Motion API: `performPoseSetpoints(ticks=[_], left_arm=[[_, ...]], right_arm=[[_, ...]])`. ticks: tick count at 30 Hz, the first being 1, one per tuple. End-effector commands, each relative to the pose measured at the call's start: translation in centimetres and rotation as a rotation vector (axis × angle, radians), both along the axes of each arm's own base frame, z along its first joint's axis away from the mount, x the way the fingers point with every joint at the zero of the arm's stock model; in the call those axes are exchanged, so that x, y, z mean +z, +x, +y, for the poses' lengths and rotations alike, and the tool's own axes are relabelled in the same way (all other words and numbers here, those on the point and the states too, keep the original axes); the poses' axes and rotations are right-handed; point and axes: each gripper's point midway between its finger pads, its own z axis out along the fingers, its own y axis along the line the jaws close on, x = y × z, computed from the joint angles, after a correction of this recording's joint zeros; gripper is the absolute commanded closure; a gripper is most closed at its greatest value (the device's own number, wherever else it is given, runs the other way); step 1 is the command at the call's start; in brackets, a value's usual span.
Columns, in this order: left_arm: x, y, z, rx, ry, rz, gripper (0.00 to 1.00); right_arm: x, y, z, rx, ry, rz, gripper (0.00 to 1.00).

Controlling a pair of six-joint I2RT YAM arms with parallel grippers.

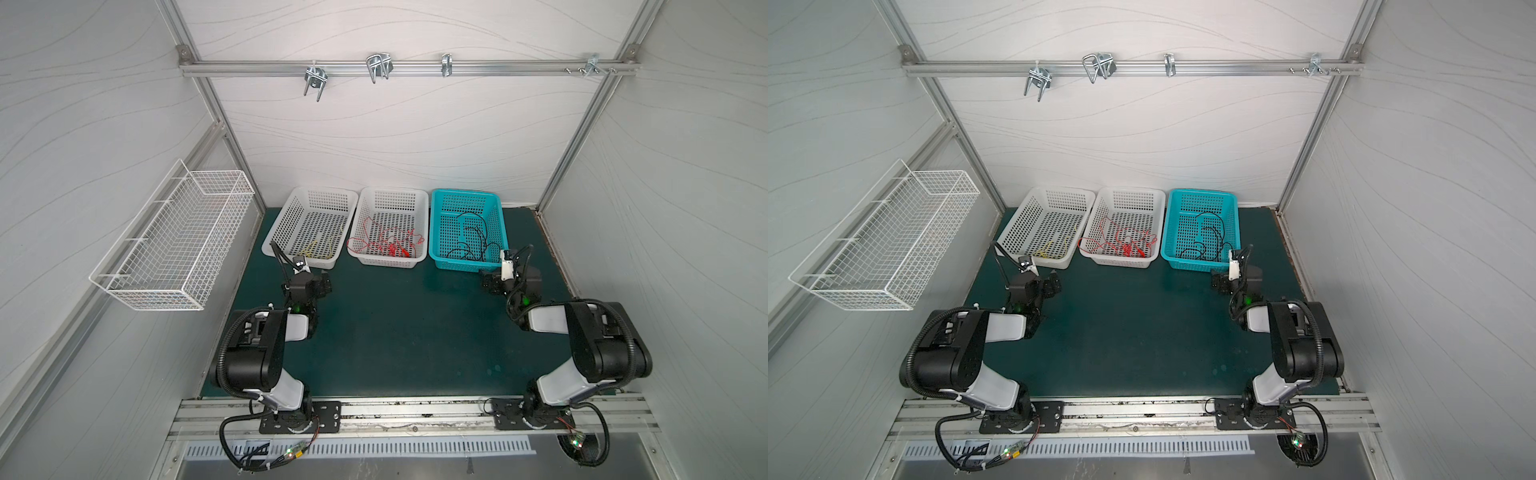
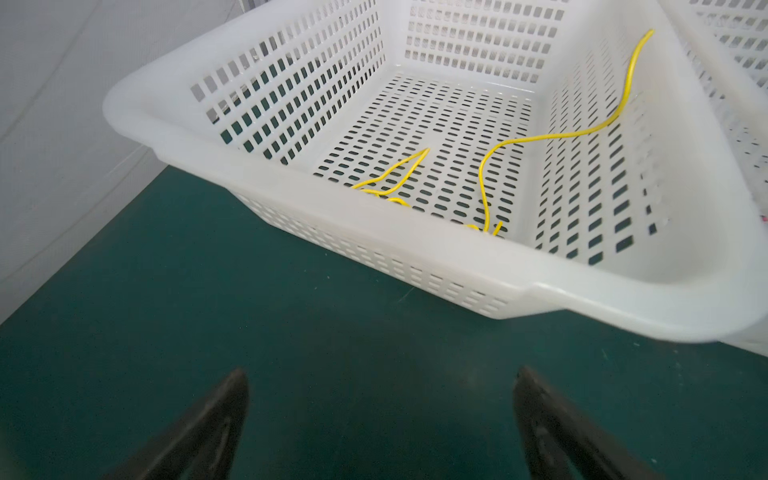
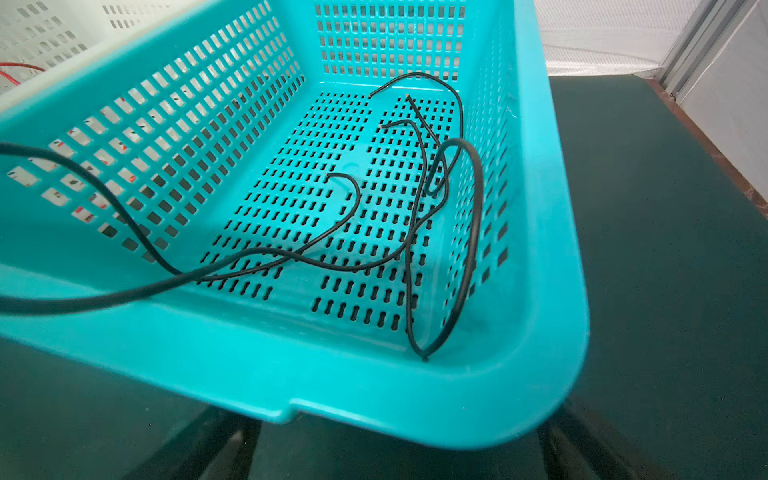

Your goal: Untangle the cables

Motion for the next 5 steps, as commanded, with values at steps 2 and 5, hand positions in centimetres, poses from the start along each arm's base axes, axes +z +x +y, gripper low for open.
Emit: performPoseSetpoints(ticks=[2, 5], left_arm=[[1.93, 1.23, -0.16, -0.008, -0.007, -0.078, 0.0], [1.91, 1.19, -0.14, -0.007, -0.005, -0.079, 0.0]], right_arm=[[-0.06, 0.2, 0.31, 0.033, 0.015, 0.009, 0.01], [0.04, 0.16, 0.31, 0.034, 0.013, 0.005, 0.01]])
